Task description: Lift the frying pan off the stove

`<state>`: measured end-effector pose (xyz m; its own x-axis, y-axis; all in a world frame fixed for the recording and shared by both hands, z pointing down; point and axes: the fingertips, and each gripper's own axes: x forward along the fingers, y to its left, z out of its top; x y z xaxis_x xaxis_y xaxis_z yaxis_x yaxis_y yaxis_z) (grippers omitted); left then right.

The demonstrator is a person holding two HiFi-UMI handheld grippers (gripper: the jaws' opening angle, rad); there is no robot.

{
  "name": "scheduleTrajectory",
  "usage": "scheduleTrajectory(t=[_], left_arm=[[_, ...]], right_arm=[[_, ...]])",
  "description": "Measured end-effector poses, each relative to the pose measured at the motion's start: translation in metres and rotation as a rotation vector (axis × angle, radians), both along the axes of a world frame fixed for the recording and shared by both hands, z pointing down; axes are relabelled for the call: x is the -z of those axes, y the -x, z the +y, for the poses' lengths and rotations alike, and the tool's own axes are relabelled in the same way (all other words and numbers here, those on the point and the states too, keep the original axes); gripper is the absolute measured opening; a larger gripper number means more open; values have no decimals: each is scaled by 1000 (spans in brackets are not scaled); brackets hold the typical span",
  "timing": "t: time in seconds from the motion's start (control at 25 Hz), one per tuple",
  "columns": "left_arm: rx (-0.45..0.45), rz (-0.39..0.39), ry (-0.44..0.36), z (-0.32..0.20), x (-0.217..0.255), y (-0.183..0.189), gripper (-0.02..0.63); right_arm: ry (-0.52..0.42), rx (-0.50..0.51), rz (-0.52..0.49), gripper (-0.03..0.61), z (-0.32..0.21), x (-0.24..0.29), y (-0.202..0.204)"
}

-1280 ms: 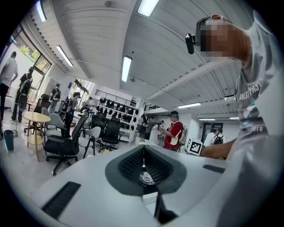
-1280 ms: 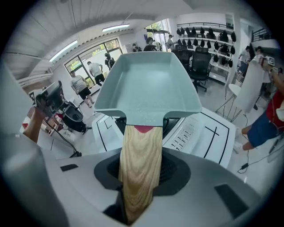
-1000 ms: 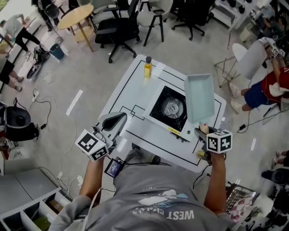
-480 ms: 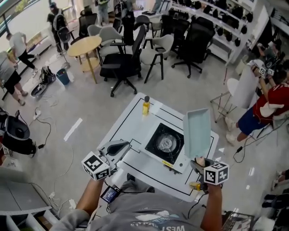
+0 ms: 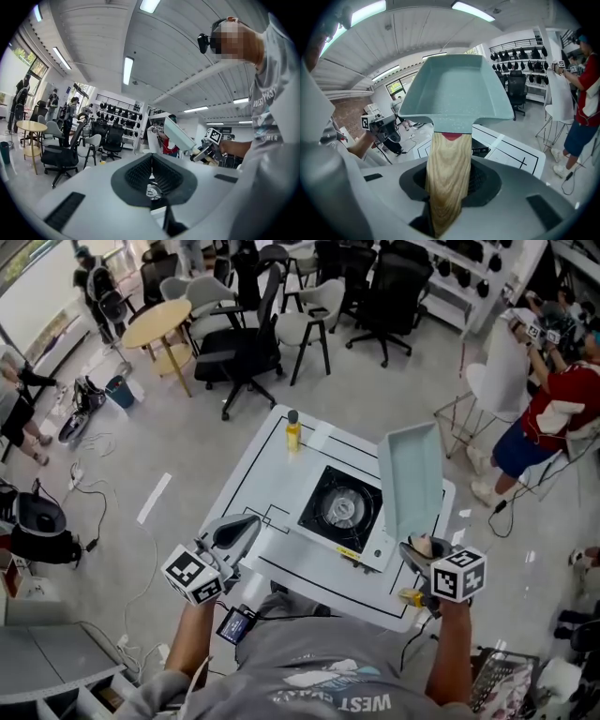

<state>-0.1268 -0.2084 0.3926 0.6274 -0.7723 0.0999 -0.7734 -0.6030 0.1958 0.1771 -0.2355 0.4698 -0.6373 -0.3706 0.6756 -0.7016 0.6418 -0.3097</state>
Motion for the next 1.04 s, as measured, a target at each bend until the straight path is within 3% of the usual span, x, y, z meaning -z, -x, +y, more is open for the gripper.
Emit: scheduleTrajectory(t=[1.04], left_arm=[[13, -3, -16, 7, 4, 0, -5]], right_arm=[[6, -5, -5, 120, 9, -13, 0]])
